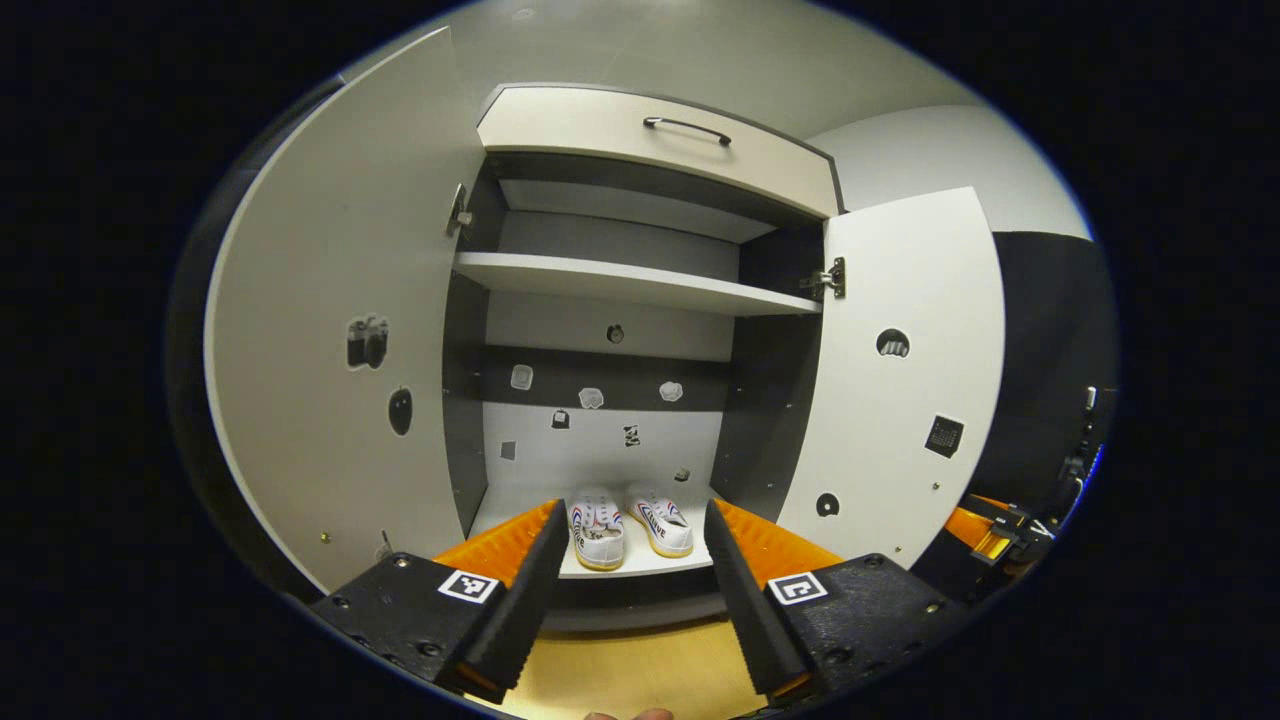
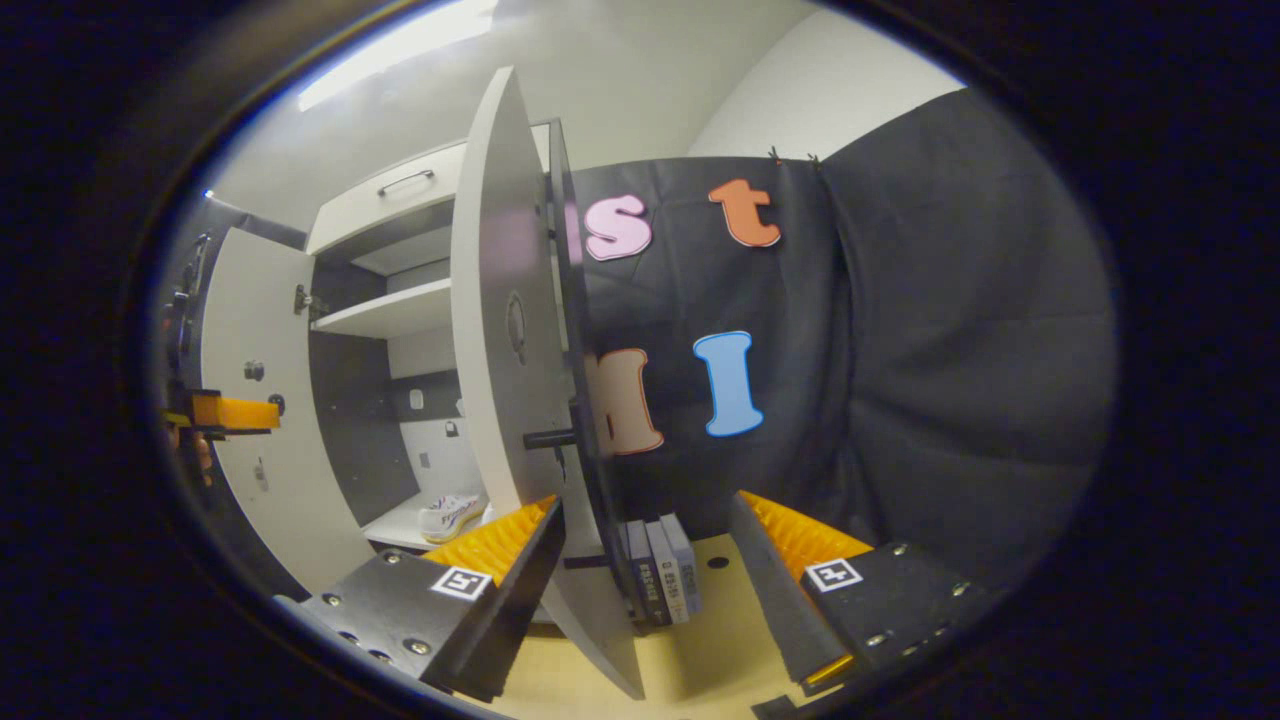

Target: Grab one shoe with the right hand and put it into the shoe cabinet, grab the other shoe with the left hand and put it into the shoe cabinet; then close the right door with the right hand and the left door with the left hand.

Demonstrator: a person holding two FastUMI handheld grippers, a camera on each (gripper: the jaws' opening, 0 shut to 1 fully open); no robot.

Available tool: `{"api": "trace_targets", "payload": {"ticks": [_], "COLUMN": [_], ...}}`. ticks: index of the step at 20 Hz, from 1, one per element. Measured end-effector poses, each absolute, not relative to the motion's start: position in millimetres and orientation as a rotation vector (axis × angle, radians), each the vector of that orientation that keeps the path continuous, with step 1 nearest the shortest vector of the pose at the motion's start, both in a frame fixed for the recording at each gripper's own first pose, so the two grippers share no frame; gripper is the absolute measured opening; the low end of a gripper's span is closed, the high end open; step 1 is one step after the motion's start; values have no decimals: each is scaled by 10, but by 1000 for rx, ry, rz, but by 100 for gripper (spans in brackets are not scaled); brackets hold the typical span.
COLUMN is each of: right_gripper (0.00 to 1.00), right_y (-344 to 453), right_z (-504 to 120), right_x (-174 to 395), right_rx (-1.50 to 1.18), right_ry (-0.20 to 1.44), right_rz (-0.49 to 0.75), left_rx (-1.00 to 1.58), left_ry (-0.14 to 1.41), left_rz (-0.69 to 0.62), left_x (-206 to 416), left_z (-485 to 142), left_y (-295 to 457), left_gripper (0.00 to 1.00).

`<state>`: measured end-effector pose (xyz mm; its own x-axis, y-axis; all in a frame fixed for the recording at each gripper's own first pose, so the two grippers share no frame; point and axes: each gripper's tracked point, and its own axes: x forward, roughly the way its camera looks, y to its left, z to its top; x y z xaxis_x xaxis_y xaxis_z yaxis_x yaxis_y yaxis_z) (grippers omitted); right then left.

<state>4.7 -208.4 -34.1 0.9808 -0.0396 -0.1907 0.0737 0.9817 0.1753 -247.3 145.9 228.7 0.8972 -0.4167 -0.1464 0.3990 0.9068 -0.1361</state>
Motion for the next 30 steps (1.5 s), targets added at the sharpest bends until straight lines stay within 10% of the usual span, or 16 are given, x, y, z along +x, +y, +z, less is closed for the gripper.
{"api": "trace_targets", "payload": {"ticks": [4,18,30], "right_gripper": [98,98,98], "right_y": [-2033,-1000,37], "right_z": [-337,-334,-172], "right_x": [144,316,592], "right_rx": [178,159,151], "right_ry": [195,232,183], "right_rz": [-11,224,357], "left_rx": [-81,-81,-111], "left_ry": [114,50,153], "left_rz": [-381,20,59], "left_x": [-2707,-3152,-2952], "left_z": [2502,2708,2049], "left_y": [1683,3362,3815], "left_gripper": [95,92,96]}}
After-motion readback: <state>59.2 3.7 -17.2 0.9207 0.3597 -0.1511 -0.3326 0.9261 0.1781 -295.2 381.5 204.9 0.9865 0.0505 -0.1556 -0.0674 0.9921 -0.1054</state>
